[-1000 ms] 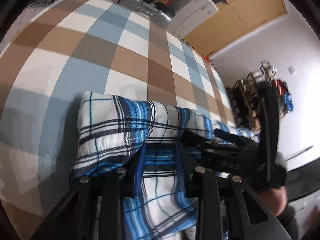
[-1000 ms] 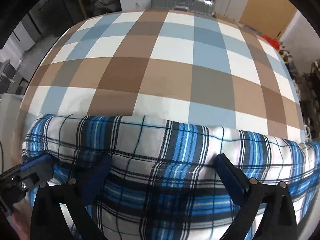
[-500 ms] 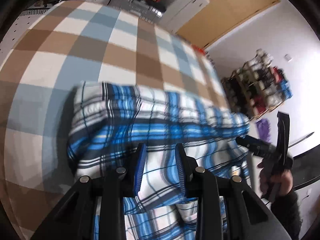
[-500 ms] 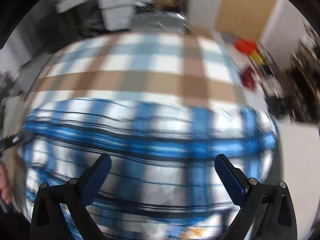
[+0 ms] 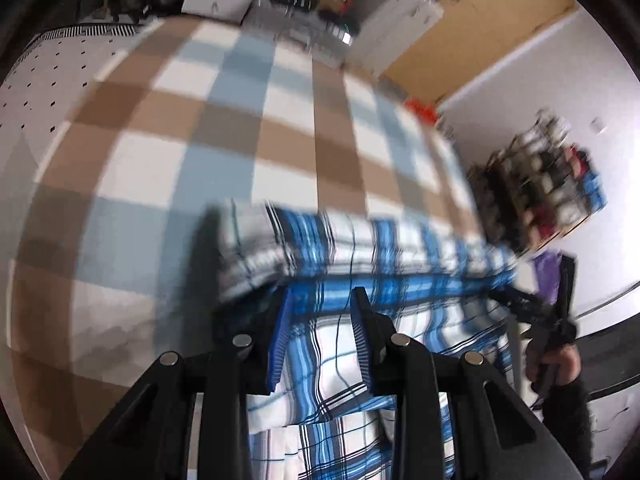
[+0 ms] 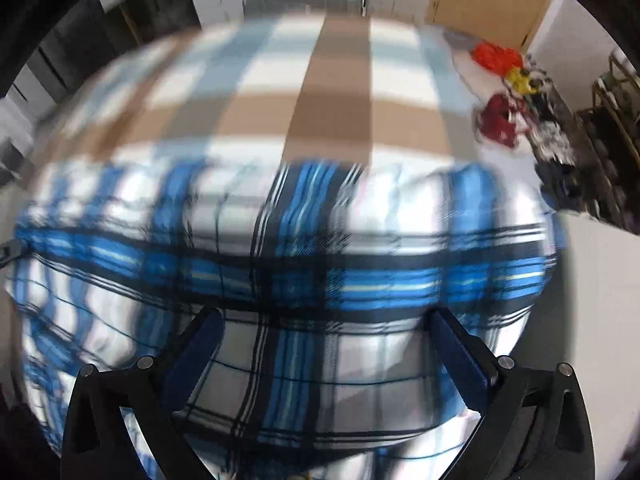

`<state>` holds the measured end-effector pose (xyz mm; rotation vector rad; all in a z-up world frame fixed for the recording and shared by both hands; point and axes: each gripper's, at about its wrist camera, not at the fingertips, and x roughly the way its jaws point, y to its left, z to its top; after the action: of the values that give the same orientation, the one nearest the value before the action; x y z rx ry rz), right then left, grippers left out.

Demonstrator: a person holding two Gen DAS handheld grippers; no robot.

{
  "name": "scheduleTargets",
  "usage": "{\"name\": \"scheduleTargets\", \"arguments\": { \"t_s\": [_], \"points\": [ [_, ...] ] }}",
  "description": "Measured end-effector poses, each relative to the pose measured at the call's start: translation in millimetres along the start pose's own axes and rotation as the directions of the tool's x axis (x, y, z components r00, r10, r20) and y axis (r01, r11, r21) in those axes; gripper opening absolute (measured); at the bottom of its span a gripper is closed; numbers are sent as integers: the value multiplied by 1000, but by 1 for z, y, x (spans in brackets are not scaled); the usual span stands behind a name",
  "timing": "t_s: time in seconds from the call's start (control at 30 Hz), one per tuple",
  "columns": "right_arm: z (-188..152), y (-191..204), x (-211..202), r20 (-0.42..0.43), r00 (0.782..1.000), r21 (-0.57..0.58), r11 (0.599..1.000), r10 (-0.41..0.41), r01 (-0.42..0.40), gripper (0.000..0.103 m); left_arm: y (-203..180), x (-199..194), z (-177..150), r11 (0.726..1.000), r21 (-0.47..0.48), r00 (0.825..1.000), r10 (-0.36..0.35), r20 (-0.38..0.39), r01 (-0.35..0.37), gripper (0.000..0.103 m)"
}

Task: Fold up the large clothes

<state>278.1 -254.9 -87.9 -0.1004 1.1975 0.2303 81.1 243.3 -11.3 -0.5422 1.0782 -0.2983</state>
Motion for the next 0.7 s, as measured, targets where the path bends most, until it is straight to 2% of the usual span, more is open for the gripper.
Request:
{"name": "scheduleTargets", "arguments": {
  "t_s": [0.03, 0.1, 0.17, 0.2, 0.27, 0.33, 0.37, 0.5, 0.63, 0.7],
  "points": [
    [1, -4, -1, 5, 1000, 4, 1000, 7, -7, 103, 6, -3, 2, 1000, -13, 1000, -2, -4, 2, 29],
    [4, -15, -9, 31, 999, -8, 1000, -8, 9, 103, 17, -3, 3, 999, -39, 1000, 9, 7, -8, 49],
    [4, -23, -13, 63, 997, 4, 999, -47, 47, 103, 27, 3, 4, 998, -62, 999, 33, -1, -33, 56],
    [6, -32, -11, 56, 996, 31, 997, -66, 64, 103, 33, 9, 5, 997, -74, 1000, 17, -24, -18, 56],
    [7, -46, -3, 36, 999, 71, 997, -31, 28, 103, 42, 24, 5, 993, -114, 996, -46, -76, 37, 59],
    [4, -52, 7, 14, 1000, 90, 996, -4, 3, 103, 41, 32, 5, 989, -105, 989, -117, -91, 107, 59],
    [3, -55, 15, -6, 1000, 101, 995, -16, 17, 103, 41, 32, 5, 990, -104, 990, -108, -87, 99, 60],
    [2, -62, 33, -60, 998, 151, 988, -10, 19, 103, 41, 41, 4, 989, -105, 990, -115, -85, 106, 81],
    [8, -58, 37, -59, 998, 133, 991, -15, 22, 103, 41, 41, 5, 981, -133, 987, -152, -53, 144, 83],
    [7, -52, 40, -59, 998, 93, 995, -27, 32, 103, 39, 40, 2, 983, -121, 988, -146, -45, 139, 84]
  ]
}}
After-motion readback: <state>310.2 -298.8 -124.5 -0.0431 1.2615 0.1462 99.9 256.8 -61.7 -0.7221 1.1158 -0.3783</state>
